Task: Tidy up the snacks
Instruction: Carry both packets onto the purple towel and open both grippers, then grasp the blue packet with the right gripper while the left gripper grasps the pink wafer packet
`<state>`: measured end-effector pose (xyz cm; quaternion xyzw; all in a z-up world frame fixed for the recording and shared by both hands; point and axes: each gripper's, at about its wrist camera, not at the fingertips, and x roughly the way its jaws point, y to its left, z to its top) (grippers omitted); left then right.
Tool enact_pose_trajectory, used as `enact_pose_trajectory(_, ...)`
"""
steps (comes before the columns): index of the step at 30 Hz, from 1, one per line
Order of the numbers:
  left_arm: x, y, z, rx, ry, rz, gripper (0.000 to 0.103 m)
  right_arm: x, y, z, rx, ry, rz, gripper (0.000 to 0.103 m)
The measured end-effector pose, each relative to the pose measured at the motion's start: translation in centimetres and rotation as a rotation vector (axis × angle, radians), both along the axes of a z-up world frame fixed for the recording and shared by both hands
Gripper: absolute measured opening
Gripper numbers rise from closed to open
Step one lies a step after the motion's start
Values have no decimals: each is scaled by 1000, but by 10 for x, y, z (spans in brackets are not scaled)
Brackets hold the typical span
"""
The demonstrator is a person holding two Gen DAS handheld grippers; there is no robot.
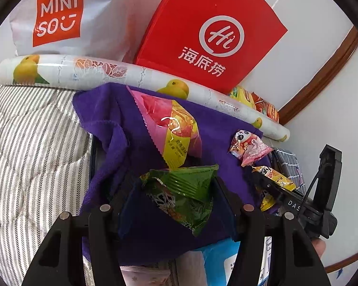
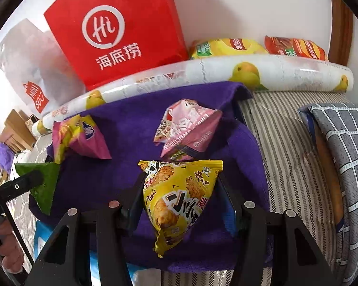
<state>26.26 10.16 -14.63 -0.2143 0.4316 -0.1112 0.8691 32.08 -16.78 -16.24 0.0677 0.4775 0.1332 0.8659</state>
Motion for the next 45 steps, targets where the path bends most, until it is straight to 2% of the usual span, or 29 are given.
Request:
enact_pose_trajectory(11,7,-3,-12,13,40,-5,60,5,-3,-11,-13,29,-25,56)
enact_pose_trajectory(15,9,-6,-15,28,52,-12,60,4,-4,-8,2,30,-19,62)
enact_pose_trajectory(20,10,-7,-15,55,76,-23,70,-7,0,11,1,-66,3,78)
enact_pose_trajectory(21,10,-6,-13,41,64,-24,70,-9,0,14,-2,-86,1,78)
enact_pose_trajectory(23,6,-3,-8,6,36,-30,80,-11,1,18,-5,-105,0,78)
enact_pose_trajectory(27,-2,0,8,16,-15,-14,81,-17,-1,29,37,-132,6,78)
enact_pose_trajectory(30,-10,1,20,38,-56,-4,82,-28,-3,44,14,-183,-17,78)
enact_pose_trajectory(34,-15,2,29,13,-77,-10,82,-55,-10,63,-2,-207,-44,78)
enact_pose_trajectory(37,-19,4,33,-17,-94,-23,82,-81,-14,71,-20,-187,-44,78)
enact_pose_trajectory(39,-21,4,36,-24,-98,-33,82,-101,-17,71,14,-157,-25,78)
enact_pose_trajectory(42,-25,1,40,-17,-107,-37,82,-130,-19,66,47,-124,1,78)
enact_pose_trajectory(45,-29,-1,46,-11,-115,-44,82,-158,-12,57,30,-98,16,78)
